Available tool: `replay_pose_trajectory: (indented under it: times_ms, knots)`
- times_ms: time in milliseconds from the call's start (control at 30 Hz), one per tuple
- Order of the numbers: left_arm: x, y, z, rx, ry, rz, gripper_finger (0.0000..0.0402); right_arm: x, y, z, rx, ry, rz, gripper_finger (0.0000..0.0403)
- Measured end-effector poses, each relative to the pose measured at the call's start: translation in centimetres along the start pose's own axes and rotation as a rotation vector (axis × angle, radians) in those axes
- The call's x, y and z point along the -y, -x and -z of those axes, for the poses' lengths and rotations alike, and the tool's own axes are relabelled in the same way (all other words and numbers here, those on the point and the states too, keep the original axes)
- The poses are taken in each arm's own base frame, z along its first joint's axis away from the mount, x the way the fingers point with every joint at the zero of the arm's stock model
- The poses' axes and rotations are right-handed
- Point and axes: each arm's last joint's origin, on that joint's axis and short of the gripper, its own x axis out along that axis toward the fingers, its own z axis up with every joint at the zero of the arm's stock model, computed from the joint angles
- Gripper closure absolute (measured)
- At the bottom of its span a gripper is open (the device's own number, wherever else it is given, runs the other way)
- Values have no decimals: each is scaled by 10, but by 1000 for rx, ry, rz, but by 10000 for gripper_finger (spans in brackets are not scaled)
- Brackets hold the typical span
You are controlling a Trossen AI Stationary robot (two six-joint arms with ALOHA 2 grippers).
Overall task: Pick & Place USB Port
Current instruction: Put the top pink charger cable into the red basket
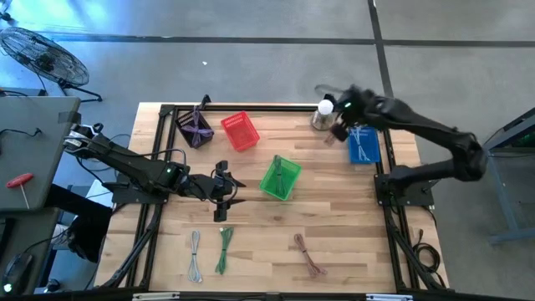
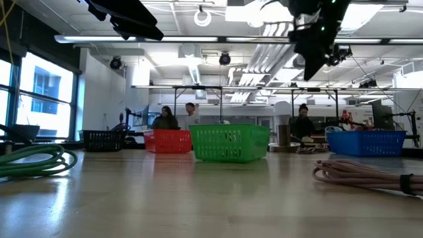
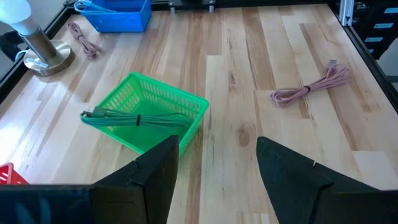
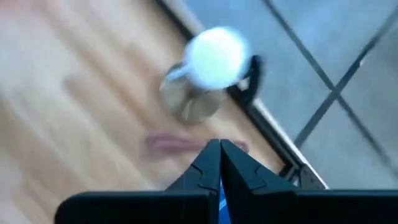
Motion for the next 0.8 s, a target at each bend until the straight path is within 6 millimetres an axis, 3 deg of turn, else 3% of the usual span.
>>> replay_pose_trajectory:
  times_ms: [167,367,567,800]
  knots:
    - [0,0,0,1,0,-4,190,35,15,8,52,-160,18,393]
    - [0,0,-1,8,2,-16,190,52,3,12,-12,-179,-9,385]
    - [0,0,-1,9,2,-18,190,69,-25,5,-40,-241,-31,400]
    - [-1,0,-1,9,2,-21,190,85,-78,9,-219,-329,-32,401]
